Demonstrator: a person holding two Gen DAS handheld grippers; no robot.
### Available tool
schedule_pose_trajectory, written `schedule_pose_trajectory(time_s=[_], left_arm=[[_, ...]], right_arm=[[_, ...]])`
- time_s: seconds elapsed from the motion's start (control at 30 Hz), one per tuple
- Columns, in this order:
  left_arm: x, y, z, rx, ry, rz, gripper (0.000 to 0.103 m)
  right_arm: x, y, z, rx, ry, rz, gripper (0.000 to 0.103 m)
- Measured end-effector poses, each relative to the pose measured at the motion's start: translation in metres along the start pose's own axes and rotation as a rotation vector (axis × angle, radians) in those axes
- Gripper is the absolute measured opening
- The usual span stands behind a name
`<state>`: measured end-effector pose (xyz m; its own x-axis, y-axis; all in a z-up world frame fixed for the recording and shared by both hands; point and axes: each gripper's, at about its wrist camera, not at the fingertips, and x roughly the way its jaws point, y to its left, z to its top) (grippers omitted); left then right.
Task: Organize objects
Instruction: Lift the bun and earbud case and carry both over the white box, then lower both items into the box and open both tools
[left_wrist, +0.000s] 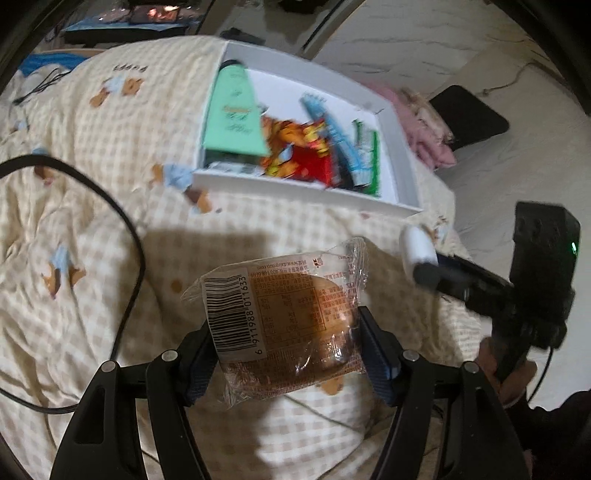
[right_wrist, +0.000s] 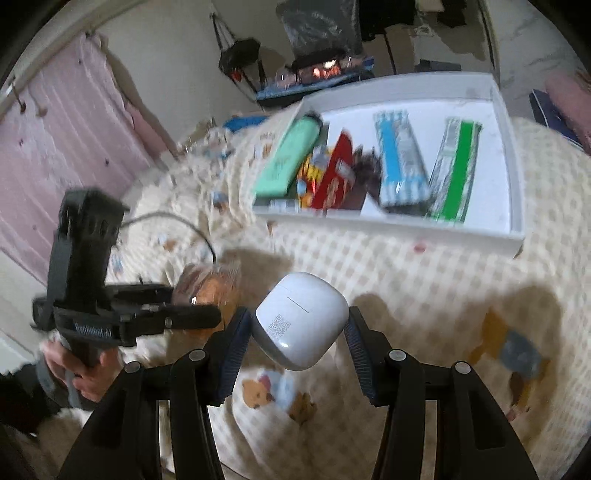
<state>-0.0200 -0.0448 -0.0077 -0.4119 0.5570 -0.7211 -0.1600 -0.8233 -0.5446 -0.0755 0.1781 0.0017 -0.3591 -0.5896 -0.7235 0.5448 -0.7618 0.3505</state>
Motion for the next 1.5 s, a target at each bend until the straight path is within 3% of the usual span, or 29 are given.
schedule_pose_trajectory(time_s=[0.1, 0.3, 0.47, 0.63, 0.73, 0.93, 1.1, 1.37, 1.5], left_arm=[[0.007, -0.017, 0.028, 0.005, -0.012, -0.029, 0.072], [-0.015, -0.030, 0.069, 0.017, -0.125, -0.043, 0.072], [-0.024, -0.047, 0.114, 0.064, -0.228, 0.004, 0.072], [0.014, -0.068, 0.157, 0.114, -0.251, -0.004, 0.072], [0.048, -0.075, 0.179, 0.121, -0.237, 0.003, 0.072], [0.094, -0.057, 0.223, 0.069, -0.240, 0.088, 0.072], [0.119, -0.040, 0.230, 0.026, -0.204, 0.124, 0.072], [0.130, -0.045, 0.205, 0.049, -0.225, 0.190, 0.072], [0.129, -0.054, 0.196, 0.085, -0.238, 0.220, 0.072]], right_arm=[[-0.017, -0.002, 0.017, -0.002, -0.069, -0.004, 0.053], [-0.048, -0.003, 0.043, -0.021, -0.194, -0.045, 0.053], [-0.062, -0.006, 0.058, -0.035, -0.257, -0.080, 0.053], [-0.069, -0.018, 0.068, -0.010, -0.321, -0.161, 0.053], [-0.067, -0.027, 0.071, 0.032, -0.343, -0.150, 0.053], [-0.034, -0.041, 0.073, 0.039, -0.281, -0.236, 0.053], [-0.005, -0.046, 0.071, -0.002, -0.220, -0.352, 0.054], [0.020, -0.036, 0.060, -0.075, -0.182, -0.479, 0.054], [0.024, -0.022, 0.051, -0.175, -0.186, -0.627, 0.054]])
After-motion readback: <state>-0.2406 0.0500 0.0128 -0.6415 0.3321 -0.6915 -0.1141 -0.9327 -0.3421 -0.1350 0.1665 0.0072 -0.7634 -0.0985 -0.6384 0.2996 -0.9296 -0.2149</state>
